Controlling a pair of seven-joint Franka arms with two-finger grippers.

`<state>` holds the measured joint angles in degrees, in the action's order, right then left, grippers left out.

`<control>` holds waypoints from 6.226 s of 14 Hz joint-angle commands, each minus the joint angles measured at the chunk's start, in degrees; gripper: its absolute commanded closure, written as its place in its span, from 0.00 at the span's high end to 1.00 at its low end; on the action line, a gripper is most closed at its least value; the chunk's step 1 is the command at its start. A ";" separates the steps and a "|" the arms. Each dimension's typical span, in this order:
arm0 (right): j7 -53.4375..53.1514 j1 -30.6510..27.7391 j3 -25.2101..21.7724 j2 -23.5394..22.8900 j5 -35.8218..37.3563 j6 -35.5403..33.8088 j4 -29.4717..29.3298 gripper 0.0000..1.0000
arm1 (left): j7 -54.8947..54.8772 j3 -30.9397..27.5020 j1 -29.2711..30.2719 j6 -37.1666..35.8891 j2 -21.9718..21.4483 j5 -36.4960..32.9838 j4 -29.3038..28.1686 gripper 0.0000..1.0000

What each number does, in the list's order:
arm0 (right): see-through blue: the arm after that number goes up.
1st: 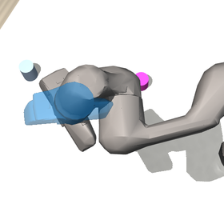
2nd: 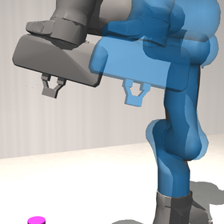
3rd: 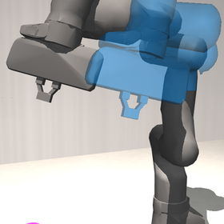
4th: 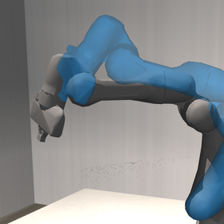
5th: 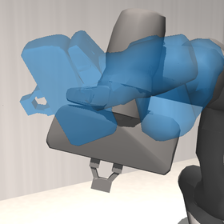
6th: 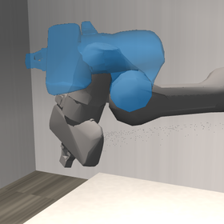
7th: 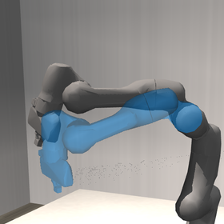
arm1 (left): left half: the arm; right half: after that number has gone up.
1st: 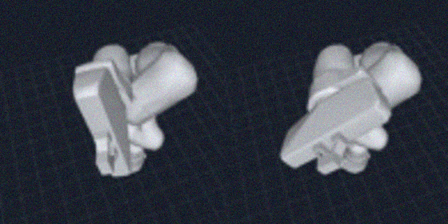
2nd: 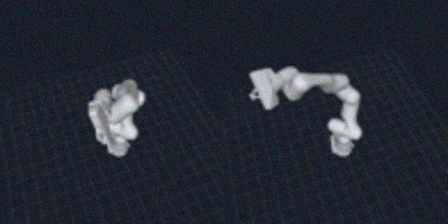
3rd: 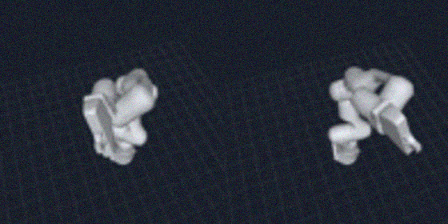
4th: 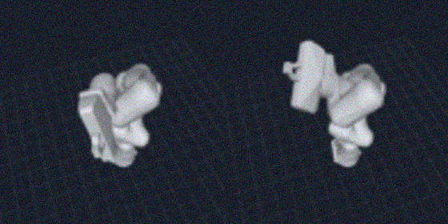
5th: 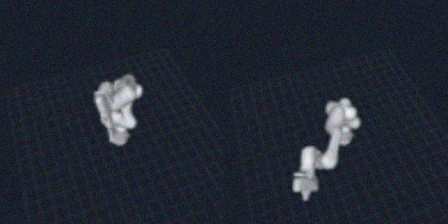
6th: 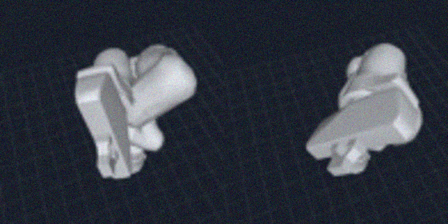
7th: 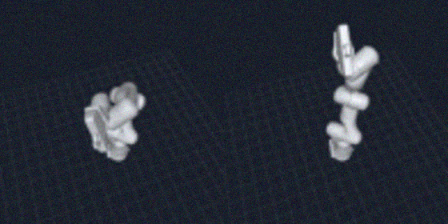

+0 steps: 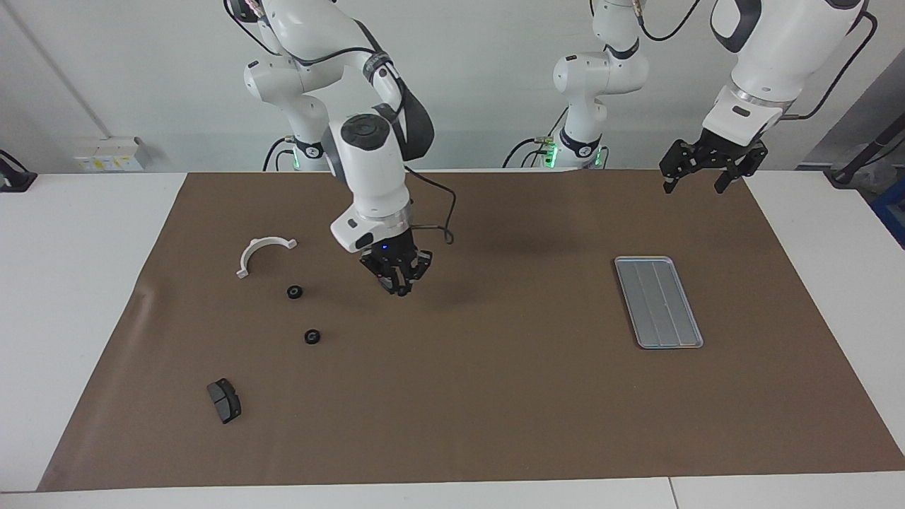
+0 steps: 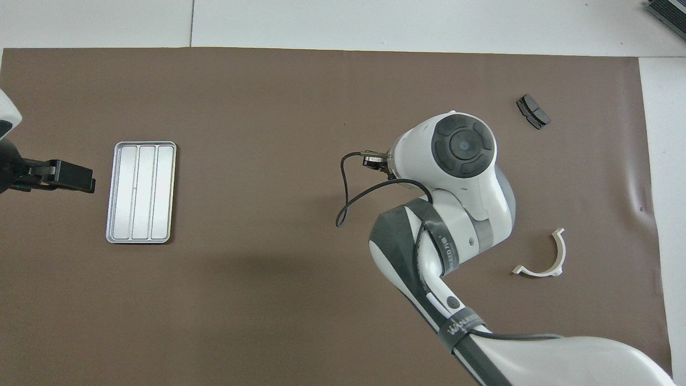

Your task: Pick bearing gear from pile to tray

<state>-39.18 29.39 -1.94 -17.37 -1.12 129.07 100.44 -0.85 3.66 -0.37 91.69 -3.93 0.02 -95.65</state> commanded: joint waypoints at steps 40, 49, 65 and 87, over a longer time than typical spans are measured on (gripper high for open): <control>49.69 -22.00 -0.61 5.67 1.84 -3.23 12.74 1.00 | -0.21 0.03 0.20 0.51 -1.78 -0.64 -2.00 1.00; 59.82 -24.29 -0.70 10.16 0.59 10.23 29.02 1.00 | -0.21 -0.05 0.20 0.51 -1.78 -0.64 -2.09 1.00; 60.80 -25.26 -0.61 10.16 -1.52 14.01 33.06 0.84 | -0.21 0.03 0.20 0.51 -1.78 -0.64 -2.09 1.00; 56.68 -24.56 -0.61 10.25 -1.61 13.75 32.89 0.00 | 3.28 0.47 -4.28 3.14 -2.22 -0.55 -3.49 1.00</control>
<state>19.16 5.05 -3.03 -8.15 -1.28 142.09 132.23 -0.09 4.35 -2.85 92.57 -3.95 0.03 -95.74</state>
